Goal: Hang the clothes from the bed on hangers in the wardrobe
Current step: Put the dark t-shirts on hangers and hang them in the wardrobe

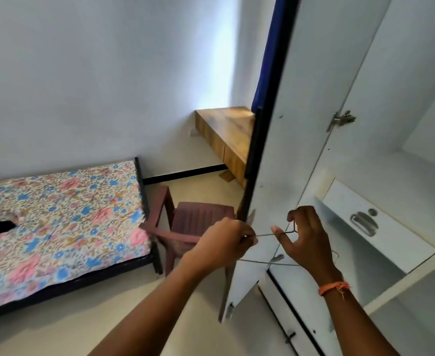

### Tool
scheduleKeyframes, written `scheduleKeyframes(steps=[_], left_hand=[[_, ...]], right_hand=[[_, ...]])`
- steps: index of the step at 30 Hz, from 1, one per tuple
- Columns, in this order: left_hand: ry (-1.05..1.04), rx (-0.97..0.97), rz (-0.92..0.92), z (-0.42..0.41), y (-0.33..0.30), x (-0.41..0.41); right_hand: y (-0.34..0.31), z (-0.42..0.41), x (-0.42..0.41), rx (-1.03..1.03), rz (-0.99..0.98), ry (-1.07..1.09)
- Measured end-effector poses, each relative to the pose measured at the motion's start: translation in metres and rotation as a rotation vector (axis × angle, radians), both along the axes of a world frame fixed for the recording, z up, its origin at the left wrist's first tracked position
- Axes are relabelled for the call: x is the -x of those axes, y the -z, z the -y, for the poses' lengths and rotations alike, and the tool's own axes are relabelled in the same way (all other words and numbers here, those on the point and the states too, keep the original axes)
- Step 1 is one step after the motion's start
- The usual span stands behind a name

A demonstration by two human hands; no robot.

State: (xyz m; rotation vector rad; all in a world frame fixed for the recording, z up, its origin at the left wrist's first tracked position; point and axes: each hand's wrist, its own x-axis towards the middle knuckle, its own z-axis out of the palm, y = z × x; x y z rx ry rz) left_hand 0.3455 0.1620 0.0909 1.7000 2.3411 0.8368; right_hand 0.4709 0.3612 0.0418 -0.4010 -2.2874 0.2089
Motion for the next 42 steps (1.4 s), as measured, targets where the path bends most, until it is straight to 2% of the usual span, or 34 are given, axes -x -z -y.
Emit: scheduleKeyframes(steps=[3,5,8,11,15,21,24,33,37,42], left_hand=[[0.034,0.043,0.049,0.085,0.005,0.033],[-0.043,0.043,0.076,0.143,0.008,0.060],[-0.232,0.007,0.172,0.219,0.008,0.096],[-0.400,-0.047,0.150,0.287,0.016,0.140],[-0.730,-0.154,0.171,0.375,0.042,0.205],[-1.013,-0.278,0.506,0.484,0.072,0.305],[-1.141,-0.324,0.589,0.542,0.086,0.379],[-1.285,-0.293,0.769,0.690,0.099,0.580],[-1.397,-0.322,0.979,0.737,0.137,0.681],[-1.389,-0.201,1.021,0.798,0.218,0.831]], right_hand=[[0.017,0.080,0.018,-0.077,-0.024,0.012],[0.031,0.133,0.039,-0.106,-0.011,-0.023],[0.042,0.205,0.082,-0.167,0.058,-0.104],[0.046,0.269,0.136,-0.218,0.181,-0.161],[0.051,0.345,0.227,-0.208,0.287,-0.291],[0.068,0.457,0.375,-0.216,0.494,-0.362],[0.082,0.520,0.467,-0.145,0.550,-0.408],[0.076,0.661,0.695,-0.023,0.663,-0.486],[0.085,0.704,0.789,0.031,0.721,-0.463],[0.125,0.754,0.924,0.072,0.797,-0.328]])
